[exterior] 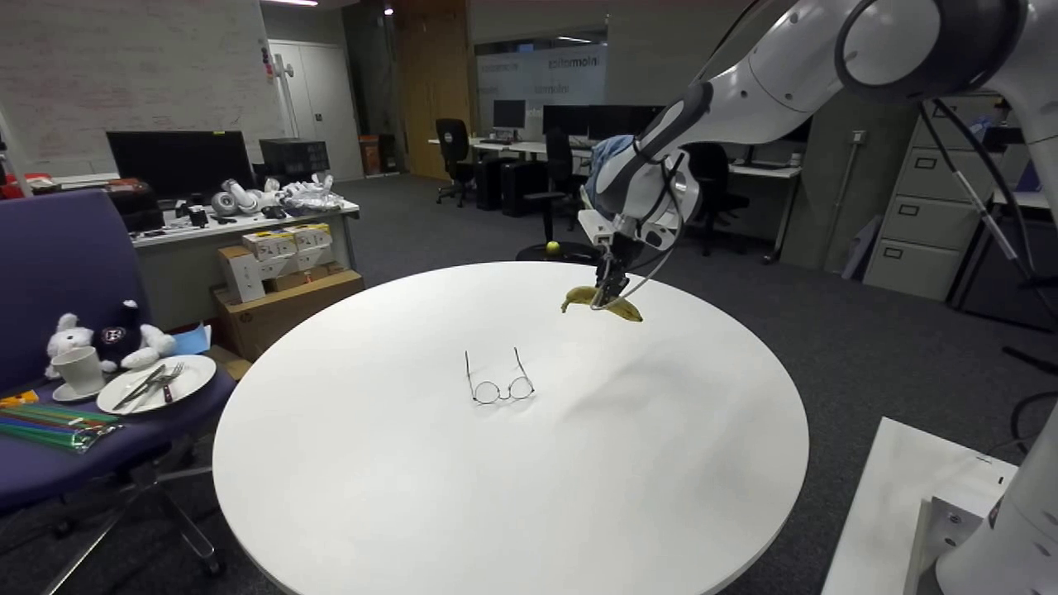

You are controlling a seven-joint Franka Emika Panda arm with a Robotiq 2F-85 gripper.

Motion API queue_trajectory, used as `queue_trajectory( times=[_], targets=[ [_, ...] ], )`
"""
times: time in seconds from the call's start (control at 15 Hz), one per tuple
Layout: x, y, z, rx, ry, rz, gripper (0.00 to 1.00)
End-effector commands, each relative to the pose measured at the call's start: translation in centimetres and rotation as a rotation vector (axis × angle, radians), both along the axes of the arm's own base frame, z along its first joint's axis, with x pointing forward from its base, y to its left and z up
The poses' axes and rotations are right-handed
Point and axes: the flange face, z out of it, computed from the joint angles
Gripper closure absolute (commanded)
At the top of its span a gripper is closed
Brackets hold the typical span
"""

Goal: Move the banana slightly to the right

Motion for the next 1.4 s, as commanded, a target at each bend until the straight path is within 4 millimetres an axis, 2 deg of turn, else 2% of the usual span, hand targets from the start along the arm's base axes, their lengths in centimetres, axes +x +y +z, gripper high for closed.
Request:
queue_trajectory(
  times=[0.0,0.2,0.53,1.33],
  targets=[
    [1.3,-1.1,-0.7,-0.033,0.022,-0.042,0.75],
    [1.7,-1.6,-2.5,-0.045,0.056,-0.056,0.75],
    [2.6,-1.2,-5.1,-0.062,0.095,-0.052,0.75],
    [3.5,-0.5,-9.6,-0.081,0.145,-0.016,0.75]
  ],
)
